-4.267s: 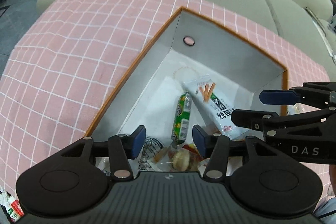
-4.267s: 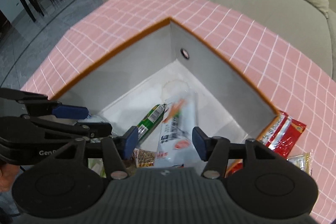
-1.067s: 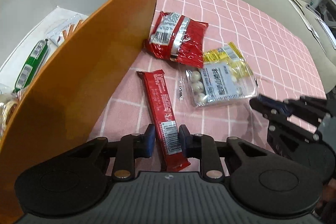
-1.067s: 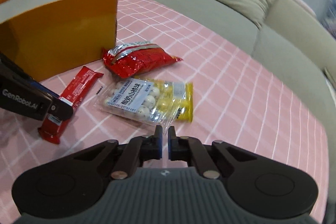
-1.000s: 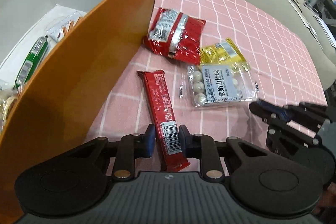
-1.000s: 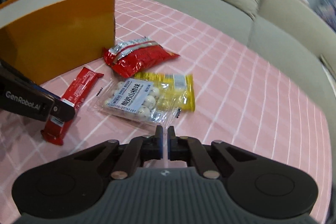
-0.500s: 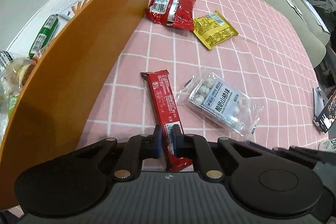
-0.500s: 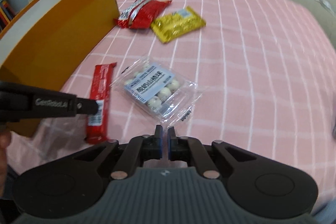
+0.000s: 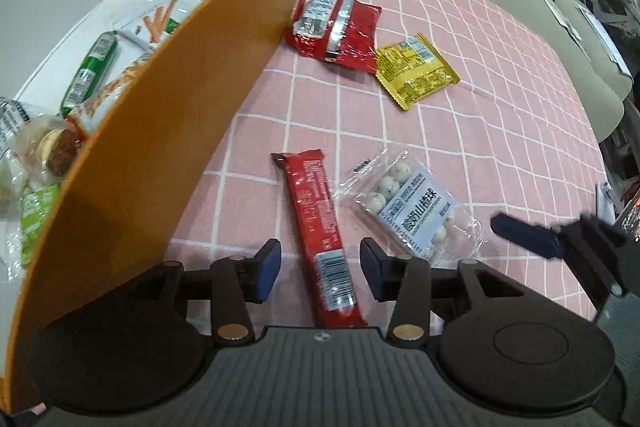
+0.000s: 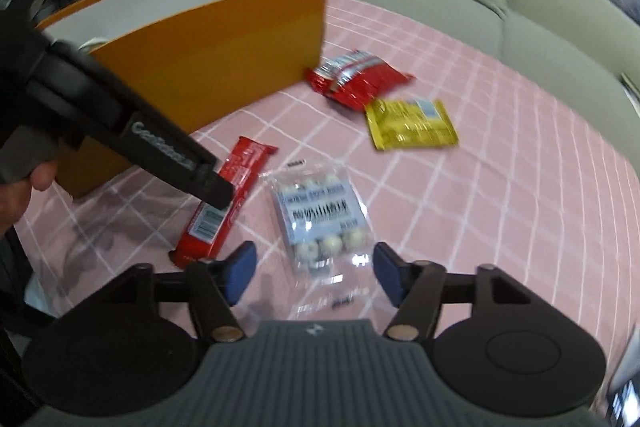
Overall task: Organize snacks
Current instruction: 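Grasp the red chocolate bar with the left tool while the right tool grasps the hawthorn ball packet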
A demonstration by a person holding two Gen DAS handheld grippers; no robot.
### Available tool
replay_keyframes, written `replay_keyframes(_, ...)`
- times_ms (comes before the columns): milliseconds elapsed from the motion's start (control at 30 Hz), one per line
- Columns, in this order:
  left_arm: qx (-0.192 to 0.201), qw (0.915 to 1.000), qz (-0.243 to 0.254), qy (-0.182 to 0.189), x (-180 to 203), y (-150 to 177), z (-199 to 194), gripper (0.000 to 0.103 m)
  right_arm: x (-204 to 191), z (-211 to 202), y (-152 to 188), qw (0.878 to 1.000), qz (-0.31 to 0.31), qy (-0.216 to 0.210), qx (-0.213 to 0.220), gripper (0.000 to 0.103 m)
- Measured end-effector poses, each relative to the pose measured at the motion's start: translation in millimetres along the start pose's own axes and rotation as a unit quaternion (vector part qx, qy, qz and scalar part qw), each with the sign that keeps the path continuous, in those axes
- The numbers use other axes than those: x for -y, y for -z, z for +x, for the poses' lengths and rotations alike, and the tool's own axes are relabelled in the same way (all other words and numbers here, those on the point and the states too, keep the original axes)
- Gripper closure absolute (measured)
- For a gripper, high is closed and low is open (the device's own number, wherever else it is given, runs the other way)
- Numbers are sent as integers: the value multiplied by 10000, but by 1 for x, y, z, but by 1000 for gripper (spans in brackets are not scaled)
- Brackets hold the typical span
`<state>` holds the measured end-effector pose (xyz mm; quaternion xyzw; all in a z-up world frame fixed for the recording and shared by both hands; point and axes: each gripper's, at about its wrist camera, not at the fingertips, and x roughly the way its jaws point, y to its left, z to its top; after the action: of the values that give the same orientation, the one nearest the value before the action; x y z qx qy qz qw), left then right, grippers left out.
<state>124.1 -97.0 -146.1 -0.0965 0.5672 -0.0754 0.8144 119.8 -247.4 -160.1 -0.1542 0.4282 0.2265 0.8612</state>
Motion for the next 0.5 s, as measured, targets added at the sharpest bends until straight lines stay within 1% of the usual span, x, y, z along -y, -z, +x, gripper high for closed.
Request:
replay_keyframes(100,-36,10000,80,-32,7,-2,7,47,7,12,-5,9999,-123,-17,9,34)
replay_keyframes(233,-140,9997,108,-161,9,-4,17,47,19,26,-6,9999,-55,-129,-86,33)
replay_keyframes(367,-101,9994,245,-225,13,-6,21,47,23,35,-6,9994,45,-324,-92,33)
replay_keyframes(467,-94,9988,395,-285,17,-8,23,47,26,40,-5,9988,214,-418,-149,35)
replay_keyframes(500,-82,9985,452,-313,19,-7,23,49,26,42,-4,9986,277,-432,-160,37)
